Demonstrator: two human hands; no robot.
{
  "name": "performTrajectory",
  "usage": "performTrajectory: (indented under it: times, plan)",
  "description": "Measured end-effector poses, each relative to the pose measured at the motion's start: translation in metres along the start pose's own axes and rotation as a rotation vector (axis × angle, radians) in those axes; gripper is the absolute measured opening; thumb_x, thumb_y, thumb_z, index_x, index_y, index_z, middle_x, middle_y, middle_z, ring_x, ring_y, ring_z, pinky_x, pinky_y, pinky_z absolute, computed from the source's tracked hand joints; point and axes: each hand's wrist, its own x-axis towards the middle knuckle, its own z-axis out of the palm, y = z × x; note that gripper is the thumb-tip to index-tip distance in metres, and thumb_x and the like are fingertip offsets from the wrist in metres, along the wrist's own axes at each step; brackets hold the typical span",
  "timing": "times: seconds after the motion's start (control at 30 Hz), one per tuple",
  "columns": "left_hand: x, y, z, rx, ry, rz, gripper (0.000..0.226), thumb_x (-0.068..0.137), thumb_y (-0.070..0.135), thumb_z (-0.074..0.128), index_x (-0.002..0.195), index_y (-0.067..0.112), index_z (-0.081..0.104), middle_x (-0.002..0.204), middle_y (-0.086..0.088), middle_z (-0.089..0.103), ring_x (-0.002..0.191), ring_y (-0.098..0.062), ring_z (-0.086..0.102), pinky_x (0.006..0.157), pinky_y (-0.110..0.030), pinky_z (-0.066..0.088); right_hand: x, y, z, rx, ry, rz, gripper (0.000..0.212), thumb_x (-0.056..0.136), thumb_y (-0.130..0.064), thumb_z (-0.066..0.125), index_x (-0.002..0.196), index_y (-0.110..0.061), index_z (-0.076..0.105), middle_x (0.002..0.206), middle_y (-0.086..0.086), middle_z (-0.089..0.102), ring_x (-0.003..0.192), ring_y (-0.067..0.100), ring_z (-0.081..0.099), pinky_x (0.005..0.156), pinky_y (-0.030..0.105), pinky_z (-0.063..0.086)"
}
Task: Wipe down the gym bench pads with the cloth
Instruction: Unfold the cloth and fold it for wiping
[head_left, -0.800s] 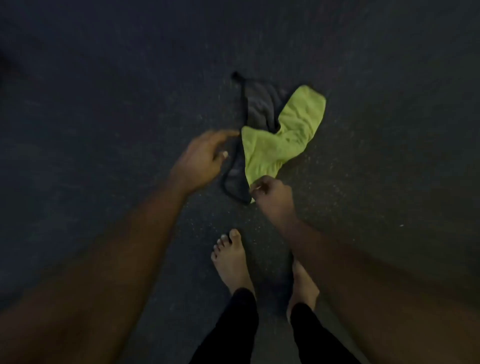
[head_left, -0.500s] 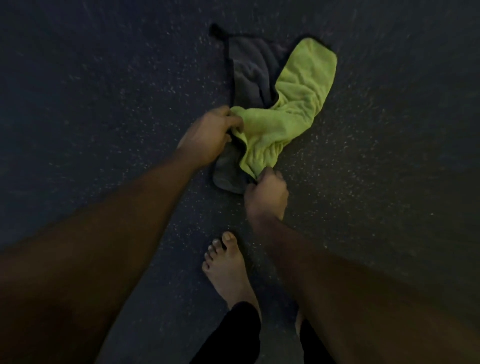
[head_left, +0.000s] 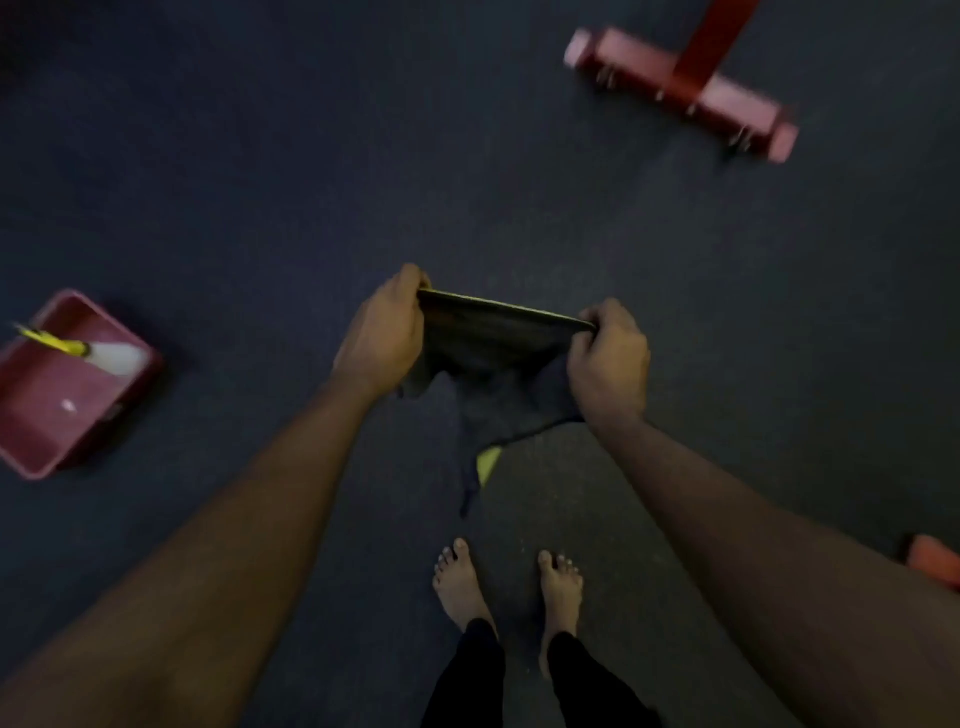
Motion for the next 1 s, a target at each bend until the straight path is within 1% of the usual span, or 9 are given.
performTrajectory:
  times: [0.07, 0.17, 0.3, 0.57, 0.67, 0.73, 0.83, 0.93, 1.0]
  plan:
    - [0.008, 0.034, -0.067, -0.014, 0.090, 0.012, 0.015, 0.101, 0.007, 0.037, 0.108, 0.013, 0.048, 0.096, -0.009, 0.059, 0.083, -0.024, 0.058, 0.069, -0.045, 0.051, 0.012, -0.039, -0.050, -0.024, 0.039, -0.060, 0.004, 0.095, -0.007, 0.057, 0.096, -0.005, 0.061, 0.096, 0.015, 0.065, 0.089, 0.034, 0.062, 0.077, 0.042, 0.047]
    - [0.011, 0.078, -0.169, -0.059, 0.213, 0.073, 0.007, 0.102, 0.011, 0.046, 0.107, 0.013, 0.050, 0.095, -0.008, 0.062, 0.080, -0.021, 0.060, 0.064, -0.035, 0.049, 0.026, -0.092, -0.126, -0.020, 0.079, -0.145, 0.013, 0.098, -0.015, 0.061, 0.091, -0.005, 0.062, 0.088, 0.016, 0.068, 0.080, 0.034, 0.064, 0.067, 0.042, 0.051]
    - [0.001, 0.123, -0.284, -0.053, 0.398, 0.203, 0.004, 0.095, 0.012, 0.061, 0.096, 0.009, 0.059, 0.088, -0.006, 0.069, 0.079, -0.019, 0.065, 0.072, -0.035, 0.053, 0.042, -0.162, -0.216, 0.020, 0.227, -0.282, 0.014, 0.096, -0.019, 0.065, 0.088, -0.008, 0.067, 0.082, 0.015, 0.071, 0.076, 0.033, 0.065, 0.065, 0.036, 0.047]
    - [-0.014, 0.195, -0.416, 0.009, 0.675, 0.248, 0.008, 0.091, 0.007, 0.065, 0.089, 0.004, 0.073, 0.082, -0.011, 0.073, 0.071, -0.011, 0.061, 0.065, -0.017, 0.039, 0.059, -0.292, -0.346, 0.080, 0.391, -0.417, 0.013, 0.094, -0.020, 0.062, 0.084, -0.015, 0.068, 0.079, 0.009, 0.070, 0.075, 0.028, 0.064, 0.067, 0.039, 0.053]
    - [-0.014, 0.232, -0.441, -0.010, 0.863, 0.084, 0.018, 0.089, 0.019, 0.068, 0.084, 0.004, 0.075, 0.081, -0.011, 0.074, 0.075, -0.022, 0.067, 0.067, -0.023, 0.040, 0.065, -0.339, -0.373, 0.315, 0.260, -0.156, 0.007, 0.089, -0.012, 0.062, 0.086, -0.016, 0.059, 0.088, 0.006, 0.063, 0.086, 0.031, 0.065, 0.073, 0.044, 0.058]
    - [-0.011, 0.263, -0.455, -0.011, 0.866, -0.024, 0.028, 0.087, 0.027, 0.070, 0.073, 0.002, 0.072, 0.072, -0.015, 0.071, 0.073, -0.029, 0.068, 0.069, -0.031, 0.046, 0.067, -0.368, -0.384, 0.498, 0.098, -0.087, 0.012, 0.086, -0.008, 0.060, 0.083, -0.019, 0.059, 0.094, 0.010, 0.063, 0.090, 0.038, 0.067, 0.064, 0.050, 0.062]
    - [-0.008, 0.315, -0.466, -0.012, 0.610, -0.009, 0.039, 0.090, 0.030, 0.069, 0.057, 0.010, 0.062, 0.056, -0.012, 0.064, 0.060, -0.027, 0.068, 0.063, -0.031, 0.053, 0.048, -0.404, -0.404, 0.656, -0.227, -0.209, 0.024, 0.093, 0.003, 0.056, 0.079, -0.014, 0.063, 0.084, 0.013, 0.062, 0.073, 0.031, 0.067, 0.048, 0.035, 0.059]
    - [-0.012, 0.351, -0.464, -0.148, 0.397, 0.073, 0.035, 0.094, 0.027, 0.066, 0.071, 0.000, 0.068, 0.062, -0.016, 0.068, 0.056, -0.029, 0.071, 0.053, -0.033, 0.058, 0.026, -0.422, -0.411, 0.577, -0.502, -0.402, 0.020, 0.098, 0.006, 0.048, 0.093, -0.004, 0.065, 0.085, 0.014, 0.068, 0.072, 0.021, 0.071, 0.061, 0.028, 0.062]
    - [-0.017, 0.367, -0.461, -0.156, 0.322, 0.099, 0.029, 0.097, 0.025, 0.062, 0.079, 0.004, 0.070, 0.067, -0.012, 0.071, 0.060, -0.025, 0.073, 0.054, -0.034, 0.059, 0.020, -0.427, -0.413, 0.552, -0.600, -0.496, 0.019, 0.098, 0.007, 0.049, 0.103, -0.003, 0.064, 0.089, 0.012, 0.073, 0.079, 0.019, 0.074, 0.069, 0.027, 0.062]
